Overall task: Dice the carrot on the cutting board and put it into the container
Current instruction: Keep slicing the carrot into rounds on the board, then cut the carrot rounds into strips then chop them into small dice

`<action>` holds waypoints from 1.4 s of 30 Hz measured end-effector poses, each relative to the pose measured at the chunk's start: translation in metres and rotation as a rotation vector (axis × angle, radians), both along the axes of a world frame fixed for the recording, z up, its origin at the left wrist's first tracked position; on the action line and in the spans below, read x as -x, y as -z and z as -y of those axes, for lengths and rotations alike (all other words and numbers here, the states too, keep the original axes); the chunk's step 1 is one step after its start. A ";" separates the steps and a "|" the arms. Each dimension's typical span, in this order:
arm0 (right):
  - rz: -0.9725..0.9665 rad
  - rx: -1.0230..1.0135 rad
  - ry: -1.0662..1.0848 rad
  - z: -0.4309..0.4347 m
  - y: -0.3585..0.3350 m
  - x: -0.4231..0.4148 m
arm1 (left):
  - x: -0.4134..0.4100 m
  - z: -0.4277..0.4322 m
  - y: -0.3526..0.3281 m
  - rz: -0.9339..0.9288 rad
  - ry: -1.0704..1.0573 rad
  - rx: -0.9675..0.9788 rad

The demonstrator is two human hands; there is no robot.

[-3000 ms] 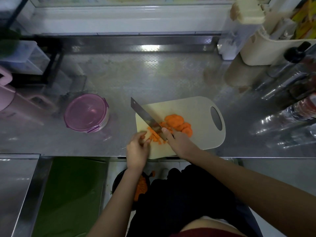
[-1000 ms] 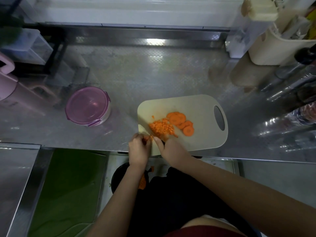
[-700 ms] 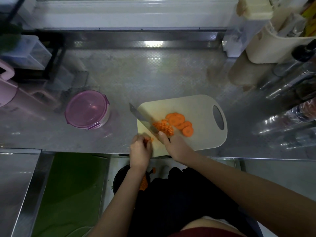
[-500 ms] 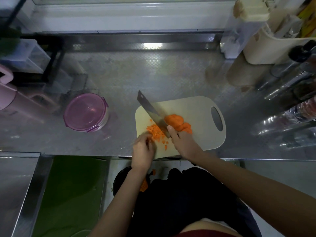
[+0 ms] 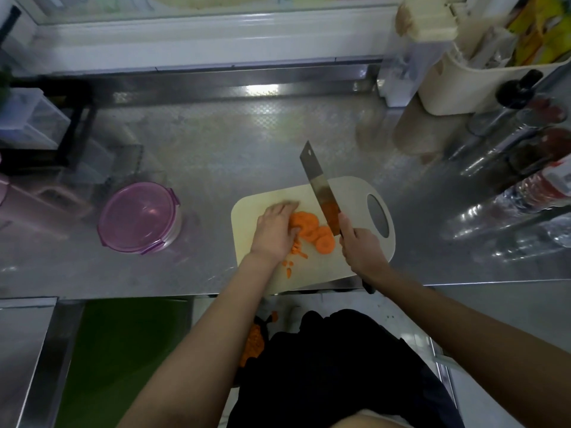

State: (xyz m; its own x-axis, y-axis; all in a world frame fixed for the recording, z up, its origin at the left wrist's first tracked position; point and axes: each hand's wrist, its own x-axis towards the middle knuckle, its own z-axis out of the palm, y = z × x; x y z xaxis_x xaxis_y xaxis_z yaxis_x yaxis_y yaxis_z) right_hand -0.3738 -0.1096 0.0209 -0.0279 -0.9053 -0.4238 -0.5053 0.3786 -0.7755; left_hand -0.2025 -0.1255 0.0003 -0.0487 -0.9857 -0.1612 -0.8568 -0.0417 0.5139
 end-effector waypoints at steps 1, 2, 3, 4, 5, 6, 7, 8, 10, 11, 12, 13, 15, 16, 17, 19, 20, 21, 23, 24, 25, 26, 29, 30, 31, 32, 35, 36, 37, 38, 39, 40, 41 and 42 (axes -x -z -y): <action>0.006 -0.001 0.014 0.000 -0.001 0.001 | 0.001 0.005 0.000 0.021 0.040 -0.031; 0.010 0.001 0.021 0.000 0.000 0.002 | 0.003 0.009 0.000 0.039 0.078 -0.062; 0.015 0.003 0.022 0.000 0.000 0.003 | 0.005 0.011 0.000 0.056 0.114 -0.087; 0.017 0.002 0.022 -0.001 0.000 0.004 | 0.007 0.013 0.001 0.075 0.142 -0.104; 0.015 -0.002 0.021 -0.002 0.000 0.004 | 0.008 0.015 0.001 0.093 0.157 -0.111; 0.014 -0.004 0.020 -0.002 0.000 0.005 | 0.009 0.016 0.002 0.106 0.158 -0.115; 0.015 -0.004 0.022 -0.002 0.000 0.005 | 0.010 0.017 0.001 0.111 0.151 -0.119; 0.017 -0.002 0.023 -0.002 0.000 0.006 | 0.012 0.018 0.000 0.108 0.140 -0.129; 0.027 0.000 0.026 -0.002 -0.001 0.007 | 0.013 0.021 -0.001 0.077 0.120 -0.152; 0.031 -0.003 0.027 -0.003 -0.001 0.008 | 0.013 0.022 -0.002 0.058 0.112 -0.160; 0.031 -0.008 0.026 -0.003 -0.001 0.008 | 0.012 0.022 -0.003 0.045 0.105 -0.165; 0.027 -0.017 0.025 -0.003 -0.001 0.009 | 0.012 0.022 -0.004 0.037 0.099 -0.170; 0.015 -0.038 0.023 -0.004 0.001 0.010 | 0.011 0.020 -0.004 0.024 0.096 -0.167; 0.014 -0.045 0.022 -0.004 0.002 0.011 | 0.011 0.019 -0.005 0.016 0.097 -0.157; 0.016 -0.049 0.023 -0.005 0.002 0.011 | 0.011 0.017 -0.005 0.008 0.099 -0.144; 0.012 -0.045 0.022 -0.005 0.001 0.012 | 0.009 0.015 -0.005 -0.027 0.091 -0.115; 0.008 -0.041 0.022 -0.005 0.002 0.013 | 0.008 0.014 -0.005 -0.064 0.071 -0.101; 0.007 -0.038 0.020 -0.005 0.001 0.014 | 0.006 0.013 -0.005 -0.108 0.044 -0.087; 0.010 -0.033 0.012 -0.006 0.001 0.014 | 0.003 0.011 -0.008 -0.186 -0.010 -0.049; 0.012 -0.030 0.007 -0.006 0.002 0.015 | 0.002 0.010 -0.011 -0.219 -0.033 -0.024; 0.013 -0.027 0.002 -0.006 0.001 0.015 | 0.000 0.010 -0.013 -0.245 -0.055 0.002; 0.016 -0.027 -0.003 -0.006 0.000 0.015 | -0.002 0.009 -0.016 -0.261 -0.086 0.029; 0.040 -0.016 -0.021 -0.006 -0.004 0.012 | -0.011 0.004 -0.023 -0.323 -0.259 0.125; 0.040 -0.013 -0.039 -0.006 -0.005 0.011 | -0.016 0.001 -0.025 -0.350 -0.335 0.166; 0.036 -0.014 -0.065 -0.007 -0.007 0.008 | -0.021 -0.002 -0.027 -0.363 -0.413 0.211; 0.034 -0.026 -0.095 -0.008 -0.009 0.005 | -0.027 -0.006 -0.029 -0.362 -0.487 0.254; 0.092 -0.096 -0.191 -0.014 -0.011 -0.010 | -0.048 -0.020 -0.029 -0.365 -0.681 0.339; 0.131 -0.108 -0.222 -0.019 -0.009 -0.017 | -0.054 -0.027 -0.027 -0.383 -0.746 0.350; 0.155 -0.111 -0.262 -0.023 -0.007 -0.024 | -0.059 -0.034 -0.025 -0.408 -0.808 0.354; 0.165 -0.122 -0.306 -0.027 -0.004 -0.030 | -0.062 -0.040 -0.024 -0.433 -0.857 0.355; 0.162 -0.143 -0.347 -0.031 -0.003 -0.036 | -0.063 -0.047 -0.023 -0.458 -0.895 0.348; 0.147 -0.168 -0.384 -0.035 -0.001 -0.042 | -0.062 -0.053 -0.022 -0.484 -0.927 0.337; 0.132 -0.192 -0.414 -0.038 0.000 -0.047 | -0.060 -0.058 -0.022 -0.504 -0.959 0.323; 0.121 -0.211 -0.441 -0.040 0.002 -0.052 | -0.056 -0.063 -0.023 -0.519 -0.991 0.308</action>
